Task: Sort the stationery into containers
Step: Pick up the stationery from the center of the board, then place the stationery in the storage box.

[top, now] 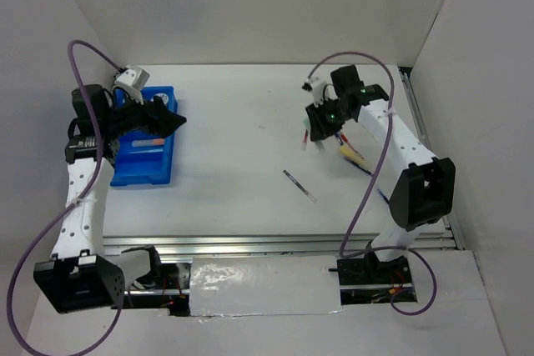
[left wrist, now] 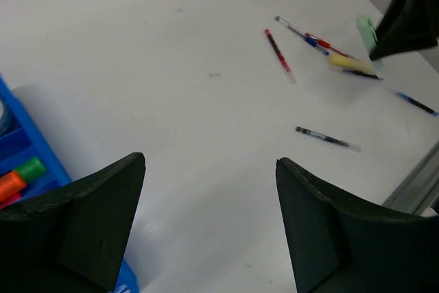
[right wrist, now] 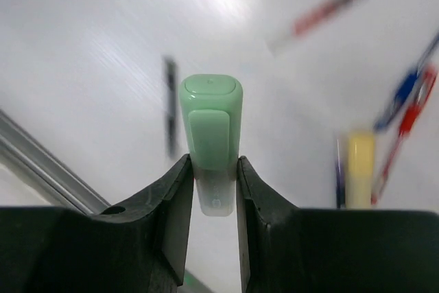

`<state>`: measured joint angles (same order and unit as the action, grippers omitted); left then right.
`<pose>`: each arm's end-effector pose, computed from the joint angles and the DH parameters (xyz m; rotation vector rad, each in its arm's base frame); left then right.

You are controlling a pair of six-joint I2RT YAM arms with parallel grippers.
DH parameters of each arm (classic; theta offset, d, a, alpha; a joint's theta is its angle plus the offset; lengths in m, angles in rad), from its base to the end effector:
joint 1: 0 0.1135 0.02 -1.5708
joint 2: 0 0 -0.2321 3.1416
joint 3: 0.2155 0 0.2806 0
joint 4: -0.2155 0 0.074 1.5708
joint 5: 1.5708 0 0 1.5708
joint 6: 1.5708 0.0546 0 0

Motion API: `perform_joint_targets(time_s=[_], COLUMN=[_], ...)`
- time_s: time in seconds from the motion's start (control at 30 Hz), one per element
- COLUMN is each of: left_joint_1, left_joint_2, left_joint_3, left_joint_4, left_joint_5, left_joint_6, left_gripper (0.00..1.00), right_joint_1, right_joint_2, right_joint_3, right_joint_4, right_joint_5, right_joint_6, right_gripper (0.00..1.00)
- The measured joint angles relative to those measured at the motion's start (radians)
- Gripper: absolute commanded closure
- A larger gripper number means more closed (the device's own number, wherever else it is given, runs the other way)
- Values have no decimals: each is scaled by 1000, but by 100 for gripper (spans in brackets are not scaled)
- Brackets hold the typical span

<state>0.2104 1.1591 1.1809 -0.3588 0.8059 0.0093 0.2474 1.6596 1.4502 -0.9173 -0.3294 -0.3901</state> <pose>0.3069 0.0253 0.3552 0.3539 1.8103 -0.6108 0.3594 0.1090 0.2329 -0.9249 2.4853 0.3967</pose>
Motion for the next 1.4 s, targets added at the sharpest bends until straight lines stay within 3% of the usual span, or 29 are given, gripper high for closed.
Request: perform_joint_targets(time_s=[0.13, 0.33, 0.67, 0.9, 1.17, 1.4], left_joint_1=[-162, -364, -427, -516, -542, -597], left_joint_2=[-63, -47, 118, 159, 159, 159], left_joint_3=[-77, -85, -39, -7, -10, -23], left_joint_4=[86, 154, 183, 183, 193, 202], left_joint_5=[-81, -242, -357, -370, -364, -370], left_joint_6=[-135, -317, -535, -565, -587, -584], left_gripper=[14, 20, 24, 24, 24, 32], right_joint_1=[60, 157, 382, 429, 458, 460], right_joint_2=[-12, -24, -63, -65, -47, -31], right_joint_3=[140, 73, 27, 31, 37, 69], right_joint_4=[99, 270, 385, 385, 386, 370], right_joint_5=[-176, -244, -153, -95, -80, -73], right_joint_6=[190, 446, 560, 576, 577, 577], right_gripper=[100, 100, 100, 100, 100, 100])
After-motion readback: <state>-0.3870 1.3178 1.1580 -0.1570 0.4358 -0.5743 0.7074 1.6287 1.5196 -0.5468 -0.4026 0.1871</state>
